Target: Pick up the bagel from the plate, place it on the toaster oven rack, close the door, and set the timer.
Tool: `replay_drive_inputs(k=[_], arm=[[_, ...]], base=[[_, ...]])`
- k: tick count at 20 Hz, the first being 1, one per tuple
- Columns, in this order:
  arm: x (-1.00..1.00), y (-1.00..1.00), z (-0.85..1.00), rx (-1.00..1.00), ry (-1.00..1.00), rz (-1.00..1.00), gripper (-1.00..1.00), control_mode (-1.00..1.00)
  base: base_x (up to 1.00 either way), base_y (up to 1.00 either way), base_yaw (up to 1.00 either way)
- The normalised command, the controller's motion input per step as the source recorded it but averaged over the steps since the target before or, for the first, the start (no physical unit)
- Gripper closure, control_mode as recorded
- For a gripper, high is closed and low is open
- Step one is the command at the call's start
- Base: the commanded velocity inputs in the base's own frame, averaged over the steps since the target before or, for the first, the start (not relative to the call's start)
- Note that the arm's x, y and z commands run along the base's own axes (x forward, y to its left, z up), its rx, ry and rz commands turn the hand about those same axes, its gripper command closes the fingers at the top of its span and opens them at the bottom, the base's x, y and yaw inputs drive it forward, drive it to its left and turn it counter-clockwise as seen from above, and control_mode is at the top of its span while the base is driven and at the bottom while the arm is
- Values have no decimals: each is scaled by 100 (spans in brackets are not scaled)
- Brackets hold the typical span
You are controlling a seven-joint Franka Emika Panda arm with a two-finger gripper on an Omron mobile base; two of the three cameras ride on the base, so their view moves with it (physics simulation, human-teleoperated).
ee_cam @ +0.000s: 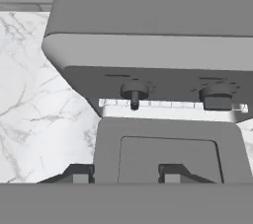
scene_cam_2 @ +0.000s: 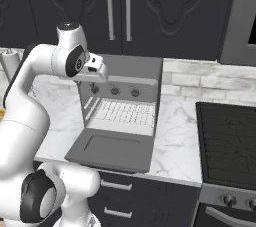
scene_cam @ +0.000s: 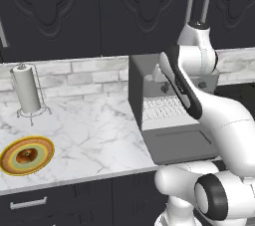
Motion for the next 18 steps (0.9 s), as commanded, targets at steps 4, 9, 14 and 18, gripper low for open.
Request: replay_drive_inputs(k=[4, 9, 14, 18], arm=[[-13, -12, -1, 1, 0, -1, -100, -100], [-18, -60, -2, 18, 0, -4, -100, -100], [-11, -67, -15, 32, 0, -4, -100, -100], [-16, -68, -39, 35, 0, -4, -100, -100]], base=[[0, 0, 0], [0, 0, 0], [0, 0, 0], [0, 0, 0]])
